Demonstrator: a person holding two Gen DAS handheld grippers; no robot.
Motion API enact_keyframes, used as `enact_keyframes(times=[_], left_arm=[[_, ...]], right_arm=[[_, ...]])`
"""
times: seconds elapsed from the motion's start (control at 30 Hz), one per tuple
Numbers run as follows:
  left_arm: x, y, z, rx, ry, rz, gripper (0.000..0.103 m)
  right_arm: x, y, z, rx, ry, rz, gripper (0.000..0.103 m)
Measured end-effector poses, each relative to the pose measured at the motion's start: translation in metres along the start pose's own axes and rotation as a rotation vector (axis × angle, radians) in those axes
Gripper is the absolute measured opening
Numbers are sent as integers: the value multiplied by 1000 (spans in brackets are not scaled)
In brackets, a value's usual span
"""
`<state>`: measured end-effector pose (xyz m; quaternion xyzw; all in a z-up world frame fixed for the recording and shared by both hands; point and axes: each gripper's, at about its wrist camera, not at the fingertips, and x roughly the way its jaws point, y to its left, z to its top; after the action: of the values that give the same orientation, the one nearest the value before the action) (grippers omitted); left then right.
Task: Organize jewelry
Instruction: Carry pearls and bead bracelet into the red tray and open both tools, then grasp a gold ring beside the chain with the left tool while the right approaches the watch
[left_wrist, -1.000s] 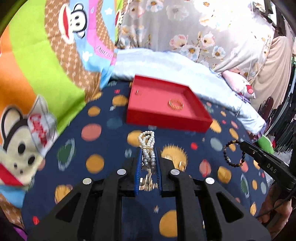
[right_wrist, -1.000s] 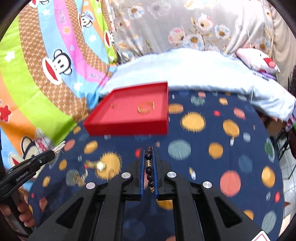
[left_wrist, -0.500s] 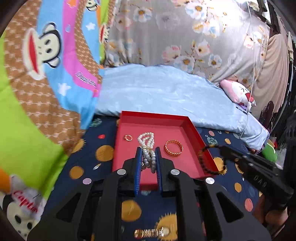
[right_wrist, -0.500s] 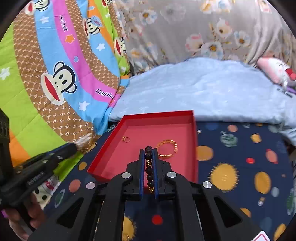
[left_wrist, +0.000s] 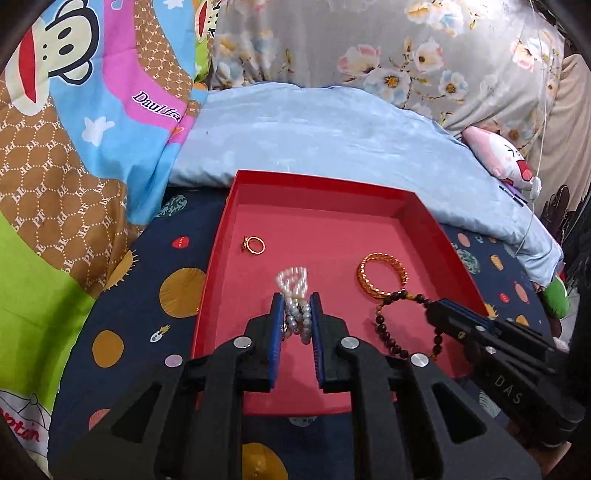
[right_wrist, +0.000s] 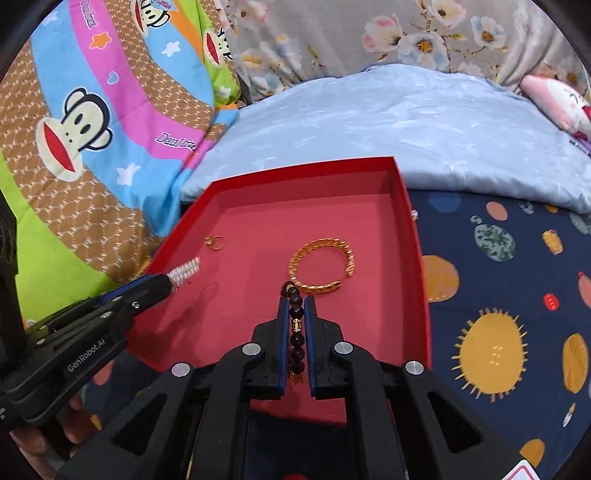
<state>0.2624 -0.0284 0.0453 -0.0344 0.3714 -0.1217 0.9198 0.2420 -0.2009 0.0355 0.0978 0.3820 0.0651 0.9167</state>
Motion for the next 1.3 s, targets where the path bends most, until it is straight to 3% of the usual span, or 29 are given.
enact_keyframes(times=[0.07, 0.1, 0.13, 0.3, 0.47, 0.9, 1.23, 1.3], left_arm=[[1, 1, -1, 2, -11, 32, 37], [-2, 3, -1, -5, -27, 62, 59], [-6, 5, -2, -16, -46, 79, 68], [-28, 16, -7, -42, -69, 83, 68], [-62, 30, -36, -83, -56, 77, 71], [-121, 16, -144, -44, 63, 15, 72], [-123, 10, -175, -45, 112, 14, 72], [-122, 11, -176, -53, 108, 17, 72]], right_arm=[[-5, -4, -1, -2, -31, -39, 25], [-9, -7, -1, 7, -48, -47, 36], [-12, -9, -1, 16, -58, -47, 38], [-46, -13, -12, 36, -113, -49, 38], [-80, -8, -42, 26, -122, -52, 38], [-126, 7, -144, 18, 3, -17, 40], [-131, 9, -183, 47, 57, -6, 41], [-132, 8, -181, 53, 45, -6, 47]])
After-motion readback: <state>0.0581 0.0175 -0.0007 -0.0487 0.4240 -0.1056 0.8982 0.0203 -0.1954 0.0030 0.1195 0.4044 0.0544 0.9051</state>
